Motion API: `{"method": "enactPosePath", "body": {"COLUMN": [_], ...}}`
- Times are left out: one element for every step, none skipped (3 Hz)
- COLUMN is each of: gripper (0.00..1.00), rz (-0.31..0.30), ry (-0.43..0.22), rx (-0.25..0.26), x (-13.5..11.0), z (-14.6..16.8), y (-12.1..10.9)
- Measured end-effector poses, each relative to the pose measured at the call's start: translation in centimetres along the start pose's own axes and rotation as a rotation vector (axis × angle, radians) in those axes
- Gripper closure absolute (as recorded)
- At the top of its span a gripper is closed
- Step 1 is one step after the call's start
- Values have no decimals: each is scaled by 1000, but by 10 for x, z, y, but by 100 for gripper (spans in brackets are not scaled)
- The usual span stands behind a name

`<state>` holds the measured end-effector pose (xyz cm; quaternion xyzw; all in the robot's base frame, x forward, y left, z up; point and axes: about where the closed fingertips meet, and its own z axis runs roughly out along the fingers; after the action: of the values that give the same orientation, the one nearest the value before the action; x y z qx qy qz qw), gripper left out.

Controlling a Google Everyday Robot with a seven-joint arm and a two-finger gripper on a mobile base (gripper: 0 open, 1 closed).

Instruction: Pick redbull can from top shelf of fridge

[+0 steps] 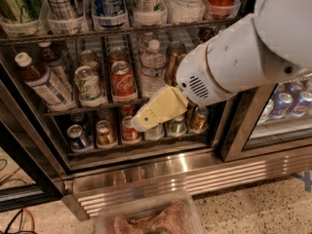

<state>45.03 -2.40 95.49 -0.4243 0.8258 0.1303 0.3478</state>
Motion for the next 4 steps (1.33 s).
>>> {"method": "enactPosePath", "body": {"gripper": [0, 0, 0, 0], "rz": [0, 7, 26, 50], "ry": [0, -44, -107, -147], "rx": [0, -14, -21, -69], "x": [0, -8, -36, -66], "z": [0, 6, 15, 23], "y": [0, 18, 34, 44]}}
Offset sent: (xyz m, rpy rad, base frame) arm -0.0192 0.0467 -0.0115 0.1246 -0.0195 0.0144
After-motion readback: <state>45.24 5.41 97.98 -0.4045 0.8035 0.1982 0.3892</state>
